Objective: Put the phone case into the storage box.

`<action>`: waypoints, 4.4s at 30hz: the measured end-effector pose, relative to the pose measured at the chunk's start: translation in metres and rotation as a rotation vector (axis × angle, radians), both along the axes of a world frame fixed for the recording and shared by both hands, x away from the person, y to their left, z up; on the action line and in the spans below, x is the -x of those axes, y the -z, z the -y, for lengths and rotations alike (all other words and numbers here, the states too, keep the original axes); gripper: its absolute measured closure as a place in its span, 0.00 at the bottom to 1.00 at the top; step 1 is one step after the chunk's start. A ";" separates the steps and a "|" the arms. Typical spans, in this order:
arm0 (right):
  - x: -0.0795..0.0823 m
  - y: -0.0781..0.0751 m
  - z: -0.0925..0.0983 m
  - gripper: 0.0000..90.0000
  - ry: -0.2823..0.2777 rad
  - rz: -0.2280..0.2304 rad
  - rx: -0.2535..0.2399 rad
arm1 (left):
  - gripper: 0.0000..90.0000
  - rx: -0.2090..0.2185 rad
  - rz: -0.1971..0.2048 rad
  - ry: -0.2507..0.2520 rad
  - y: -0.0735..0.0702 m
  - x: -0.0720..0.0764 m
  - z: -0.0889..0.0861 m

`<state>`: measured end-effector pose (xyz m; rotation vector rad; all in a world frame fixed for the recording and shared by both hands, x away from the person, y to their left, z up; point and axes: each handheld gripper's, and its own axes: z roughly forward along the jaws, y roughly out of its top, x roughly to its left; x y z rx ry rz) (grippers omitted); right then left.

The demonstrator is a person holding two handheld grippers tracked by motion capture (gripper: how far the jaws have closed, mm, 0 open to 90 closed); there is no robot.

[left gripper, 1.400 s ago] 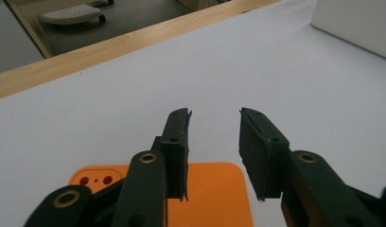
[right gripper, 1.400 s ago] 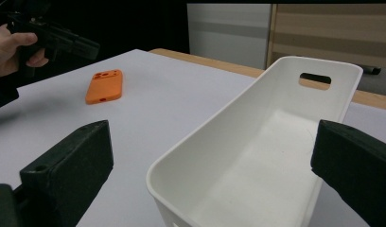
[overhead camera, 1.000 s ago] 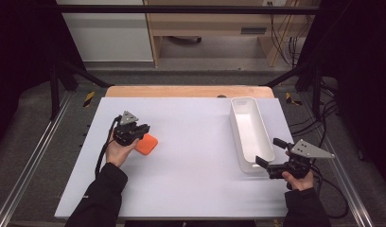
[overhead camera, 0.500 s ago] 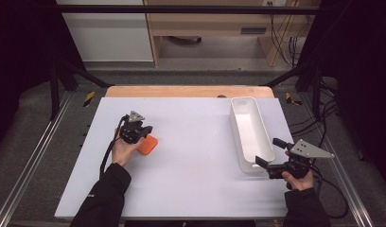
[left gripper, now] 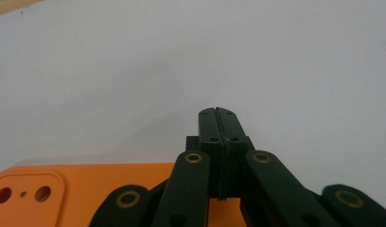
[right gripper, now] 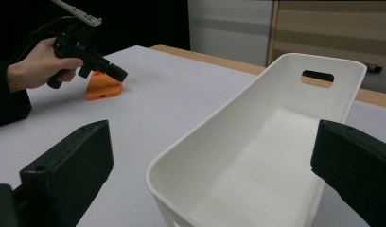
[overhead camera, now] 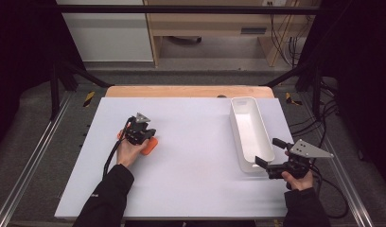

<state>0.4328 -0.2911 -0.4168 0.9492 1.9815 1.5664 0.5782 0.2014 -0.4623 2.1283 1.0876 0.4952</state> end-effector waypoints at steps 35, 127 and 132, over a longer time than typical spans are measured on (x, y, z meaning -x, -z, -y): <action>0.000 -0.001 0.001 0.01 -0.007 0.000 -0.004 | 1.00 -0.091 -0.073 0.074 0.001 0.014 0.000; 0.001 0.000 0.001 0.01 -0.012 -0.002 -0.001 | 1.00 -0.101 -0.022 0.065 -0.032 0.098 -0.076; 0.001 0.000 0.001 0.01 -0.014 0.000 0.002 | 1.00 -0.061 0.000 -0.028 -0.040 0.087 -0.097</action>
